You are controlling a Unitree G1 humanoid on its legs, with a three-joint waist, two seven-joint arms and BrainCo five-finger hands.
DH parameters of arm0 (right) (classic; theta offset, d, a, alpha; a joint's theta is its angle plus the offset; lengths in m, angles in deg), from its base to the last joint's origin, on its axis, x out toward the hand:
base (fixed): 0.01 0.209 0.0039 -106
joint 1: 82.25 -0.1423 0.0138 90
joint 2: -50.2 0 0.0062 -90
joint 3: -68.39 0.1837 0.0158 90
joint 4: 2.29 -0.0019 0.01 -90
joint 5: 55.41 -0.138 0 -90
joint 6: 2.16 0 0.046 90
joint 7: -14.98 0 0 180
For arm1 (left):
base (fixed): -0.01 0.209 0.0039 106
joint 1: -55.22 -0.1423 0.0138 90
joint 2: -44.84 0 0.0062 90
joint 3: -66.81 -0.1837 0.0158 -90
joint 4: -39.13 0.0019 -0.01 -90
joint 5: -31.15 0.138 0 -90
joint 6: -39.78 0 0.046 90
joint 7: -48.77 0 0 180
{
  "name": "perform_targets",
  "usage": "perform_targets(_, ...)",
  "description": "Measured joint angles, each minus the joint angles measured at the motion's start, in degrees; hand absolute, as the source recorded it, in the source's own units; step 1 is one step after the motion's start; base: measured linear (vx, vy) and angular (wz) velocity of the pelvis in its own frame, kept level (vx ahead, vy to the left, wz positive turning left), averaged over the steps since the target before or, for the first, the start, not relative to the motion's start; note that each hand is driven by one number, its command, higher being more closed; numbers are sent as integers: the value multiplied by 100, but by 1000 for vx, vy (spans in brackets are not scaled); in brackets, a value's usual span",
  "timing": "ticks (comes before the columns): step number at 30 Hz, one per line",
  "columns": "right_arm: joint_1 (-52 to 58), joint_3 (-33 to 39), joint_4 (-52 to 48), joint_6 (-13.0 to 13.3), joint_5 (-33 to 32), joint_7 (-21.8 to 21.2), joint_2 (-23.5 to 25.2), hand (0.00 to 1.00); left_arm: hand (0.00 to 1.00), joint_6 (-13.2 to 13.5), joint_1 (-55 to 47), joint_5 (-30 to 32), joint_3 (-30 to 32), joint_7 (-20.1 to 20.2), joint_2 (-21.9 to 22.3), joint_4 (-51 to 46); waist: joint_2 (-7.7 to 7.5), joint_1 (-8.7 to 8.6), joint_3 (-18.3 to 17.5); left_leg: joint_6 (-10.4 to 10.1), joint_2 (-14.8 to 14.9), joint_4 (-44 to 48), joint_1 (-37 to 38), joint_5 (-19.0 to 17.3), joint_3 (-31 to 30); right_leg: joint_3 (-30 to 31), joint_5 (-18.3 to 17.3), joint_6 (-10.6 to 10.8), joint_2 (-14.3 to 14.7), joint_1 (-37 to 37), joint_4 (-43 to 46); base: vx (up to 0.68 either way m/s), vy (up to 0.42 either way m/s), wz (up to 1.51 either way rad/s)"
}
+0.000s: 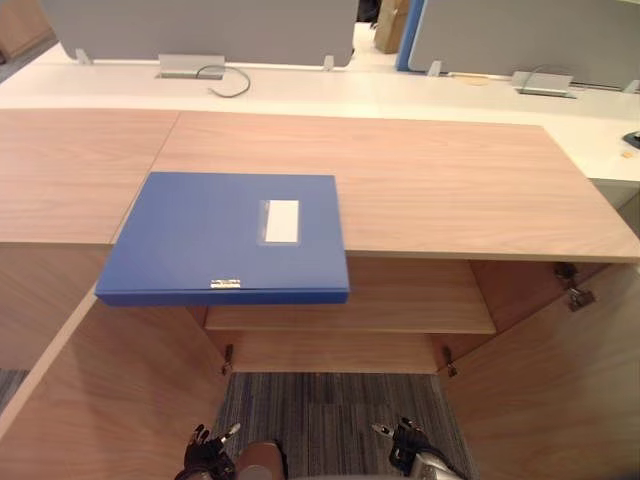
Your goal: Walk over to the cabinet, pick up the folder, carry it to the office cabinet, place the folder inside the office cabinet, then close the office cabinet door
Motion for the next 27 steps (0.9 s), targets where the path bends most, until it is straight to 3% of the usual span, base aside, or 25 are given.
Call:
perform_targets(5,27,-274,-105,4,6,-37,31,0,0,-14,-374,-956,-551,198,18,-836,11,2,-53,31,-225,-877,357,379,-72,-25,133,141,-179,1,38,50,-12,16)
perform_targets(12,154,-507,-262,-8,33,-60,-4,0,0,-11,-780,-1949,-1472,417,32,-2484,-13,-11,-89,8,-345,-2392,844,1304,-355,-239,228,181,-173,-67,30,-31,-59,17)
perform_targets(17,205,-764,-282,-55,257,-66,-28,0,0,43,-1196,-1902,-2182,511,-65,-4440,-12,83,-108,117,-496,-2780,920,1660,-745,-657,292,203,-244,36,31,-75,49,39)
perform_targets(20,227,-883,-258,-62,258,-64,-62,0,0,48,-1292,-1751,-2287,520,-41,-5117,-4,149,-120,126,-581,-2787,852,1628,-1032,-884,293,207,-285,93,43,-93,72,59)
perform_targets(27,303,-889,-243,-112,255,-44,-31,0,0,249,-1546,-564,-2280,508,13,-6321,-30,380,-245,114,-829,-2721,521,1775,-1777,-1791,236,273,-341,190,8,-59,57,59)
